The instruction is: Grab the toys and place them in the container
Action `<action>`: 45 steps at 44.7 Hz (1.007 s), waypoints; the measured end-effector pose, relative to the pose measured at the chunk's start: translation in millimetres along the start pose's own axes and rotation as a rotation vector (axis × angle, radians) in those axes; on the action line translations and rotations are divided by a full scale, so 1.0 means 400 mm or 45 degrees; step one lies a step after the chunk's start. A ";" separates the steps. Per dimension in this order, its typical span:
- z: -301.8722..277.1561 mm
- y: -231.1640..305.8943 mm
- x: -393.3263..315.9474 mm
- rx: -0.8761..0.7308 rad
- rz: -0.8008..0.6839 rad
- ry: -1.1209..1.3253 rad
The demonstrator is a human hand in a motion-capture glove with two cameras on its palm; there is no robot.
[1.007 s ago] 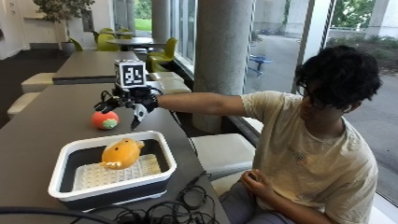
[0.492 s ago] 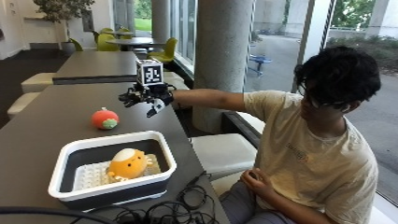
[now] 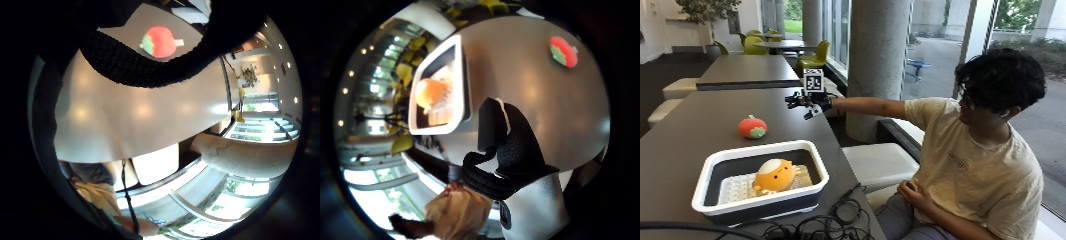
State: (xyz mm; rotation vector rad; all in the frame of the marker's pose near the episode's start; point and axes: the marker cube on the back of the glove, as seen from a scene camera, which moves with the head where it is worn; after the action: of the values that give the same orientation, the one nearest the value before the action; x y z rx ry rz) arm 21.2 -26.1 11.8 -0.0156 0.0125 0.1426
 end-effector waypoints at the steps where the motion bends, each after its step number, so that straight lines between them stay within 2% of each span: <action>1: 0.010 0.007 0.011 -0.006 0.018 -0.005; 7: 0.011 0.034 -0.090 -0.013 0.076 -0.009; 14: 0.039 0.066 -0.078 -0.063 0.150 -0.102; 17: 0.041 0.077 -0.055 -0.080 0.190 -0.046; 23: 0.044 0.073 -0.013 -0.047 0.104 -0.015; 32: 0.052 0.080 -0.041 -0.062 0.213 -0.142; 37: 0.052 0.060 -0.030 -0.041 0.045 -0.107; 45: 0.053 0.057 -0.036 -0.053 0.130 -0.092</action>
State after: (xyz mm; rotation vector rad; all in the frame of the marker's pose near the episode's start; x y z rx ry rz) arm 4.1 -5.2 32.9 -0.0515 -0.0617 0.2455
